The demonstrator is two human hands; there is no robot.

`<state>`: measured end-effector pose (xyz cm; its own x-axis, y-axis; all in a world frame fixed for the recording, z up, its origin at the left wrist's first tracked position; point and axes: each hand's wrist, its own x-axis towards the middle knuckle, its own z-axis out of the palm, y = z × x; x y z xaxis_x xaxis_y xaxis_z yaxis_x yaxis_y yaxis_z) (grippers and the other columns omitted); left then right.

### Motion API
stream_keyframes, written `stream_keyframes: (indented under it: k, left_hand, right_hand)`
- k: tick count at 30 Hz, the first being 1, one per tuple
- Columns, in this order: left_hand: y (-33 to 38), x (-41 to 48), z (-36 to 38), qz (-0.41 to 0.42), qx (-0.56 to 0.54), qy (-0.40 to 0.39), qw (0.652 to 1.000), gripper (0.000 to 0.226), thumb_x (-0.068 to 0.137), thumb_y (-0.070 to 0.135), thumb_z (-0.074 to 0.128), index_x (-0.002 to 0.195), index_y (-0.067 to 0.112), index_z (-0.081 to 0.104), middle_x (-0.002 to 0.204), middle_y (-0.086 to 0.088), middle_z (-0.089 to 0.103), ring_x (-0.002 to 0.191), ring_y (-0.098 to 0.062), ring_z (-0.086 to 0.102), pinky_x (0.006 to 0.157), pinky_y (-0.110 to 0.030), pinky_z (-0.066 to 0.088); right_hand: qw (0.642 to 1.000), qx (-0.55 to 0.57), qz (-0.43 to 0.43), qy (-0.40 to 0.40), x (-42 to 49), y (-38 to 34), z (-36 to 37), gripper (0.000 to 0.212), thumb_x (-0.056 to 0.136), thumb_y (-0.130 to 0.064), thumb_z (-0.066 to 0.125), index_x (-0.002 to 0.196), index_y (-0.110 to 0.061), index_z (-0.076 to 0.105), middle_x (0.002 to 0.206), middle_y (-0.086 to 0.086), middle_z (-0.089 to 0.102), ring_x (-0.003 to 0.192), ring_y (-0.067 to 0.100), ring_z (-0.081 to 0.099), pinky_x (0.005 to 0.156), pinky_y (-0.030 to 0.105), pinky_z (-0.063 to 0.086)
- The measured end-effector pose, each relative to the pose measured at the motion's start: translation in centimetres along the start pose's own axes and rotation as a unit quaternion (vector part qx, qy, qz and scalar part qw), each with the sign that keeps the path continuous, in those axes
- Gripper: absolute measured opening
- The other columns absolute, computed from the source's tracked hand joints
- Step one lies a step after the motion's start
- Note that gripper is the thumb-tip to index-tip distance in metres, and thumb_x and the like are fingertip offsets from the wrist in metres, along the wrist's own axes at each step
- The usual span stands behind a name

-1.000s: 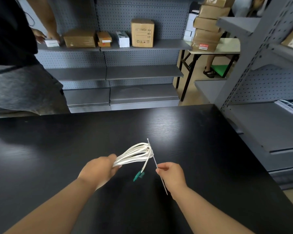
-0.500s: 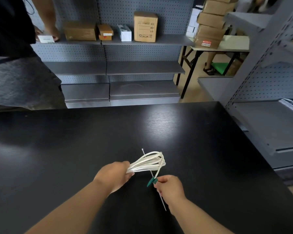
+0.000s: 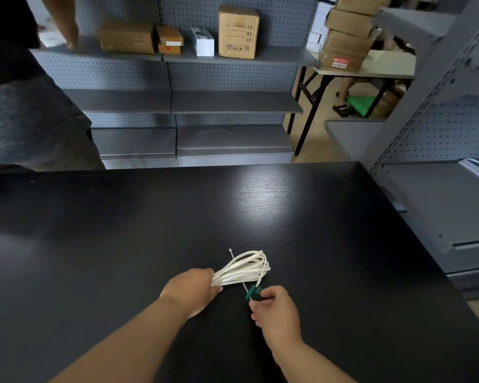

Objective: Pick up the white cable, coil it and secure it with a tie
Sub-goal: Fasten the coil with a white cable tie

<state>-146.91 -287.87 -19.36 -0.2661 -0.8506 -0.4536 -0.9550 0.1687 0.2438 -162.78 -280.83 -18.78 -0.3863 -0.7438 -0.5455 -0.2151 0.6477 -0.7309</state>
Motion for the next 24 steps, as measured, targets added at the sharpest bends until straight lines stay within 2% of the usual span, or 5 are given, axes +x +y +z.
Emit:
stream_keyframes:
  k: [9,14,18,22,24]
  left_hand:
    - [-0.3,0.3,0.3,0.0,0.003,-0.003,1.0,0.028,0.092,0.047,0.042,0.099,0.022,0.052,0.092,0.003,0.058,0.084,-0.018,0.057,0.065,-0.028,0.038]
    - [-0.3,0.3,0.3,0.001,0.007,-0.002,1.0,0.028,0.092,0.047,0.042,0.099,0.022,0.052,0.094,0.003,0.059,0.082,-0.018,0.056,0.065,-0.028,0.038]
    - [-0.3,0.4,0.3,0.005,0.008,-0.003,1.0,0.028,0.092,0.047,0.041,0.098,0.022,0.052,0.095,0.002,0.06,0.087,-0.019,0.058,0.065,-0.028,0.038]
    - [-0.2,0.4,0.3,0.007,0.017,0.0,1.0,0.028,0.092,0.047,0.041,0.098,0.022,0.052,0.097,0.002,0.06,0.089,-0.02,0.059,0.065,-0.029,0.038]
    - [-0.2,0.4,0.3,0.01,0.024,0.002,1.0,0.029,0.092,0.047,0.041,0.1,0.022,0.052,0.099,0.001,0.061,0.09,-0.02,0.06,0.065,-0.029,0.038]
  right_hand:
    - [0.982,-0.101,-0.157,-0.004,-0.9,0.0,-0.9,0.054,0.085,-0.009,0.061,0.122,-0.036,0.031,0.074,-0.004,0.065,0.07,0.008,0.065,0.065,0.018,0.048]
    - [0.974,-0.129,-0.186,-0.008,-0.8,-0.3,-0.9,0.051,0.087,-0.011,0.059,0.128,-0.026,0.034,0.079,-0.008,0.065,0.074,0.005,0.063,0.069,0.016,0.047]
    - [0.96,-0.167,-0.222,-0.017,-0.8,-0.4,-1.1,0.058,0.088,-0.013,0.059,0.136,-0.032,0.033,0.083,-0.009,0.062,0.079,0.007,0.061,0.074,0.019,0.046]
    - [0.935,-0.239,-0.262,-0.033,-0.3,-0.6,-1.2,0.065,0.092,-0.017,0.053,0.144,-0.037,0.02,0.101,-0.004,0.061,0.092,0.007,0.057,0.08,0.016,0.041]
    - [0.924,-0.275,-0.263,-0.05,-0.1,-0.9,-1.2,0.069,0.093,-0.017,0.049,0.144,-0.044,0.011,0.102,-0.005,0.057,0.088,0.004,0.053,0.078,0.016,0.04]
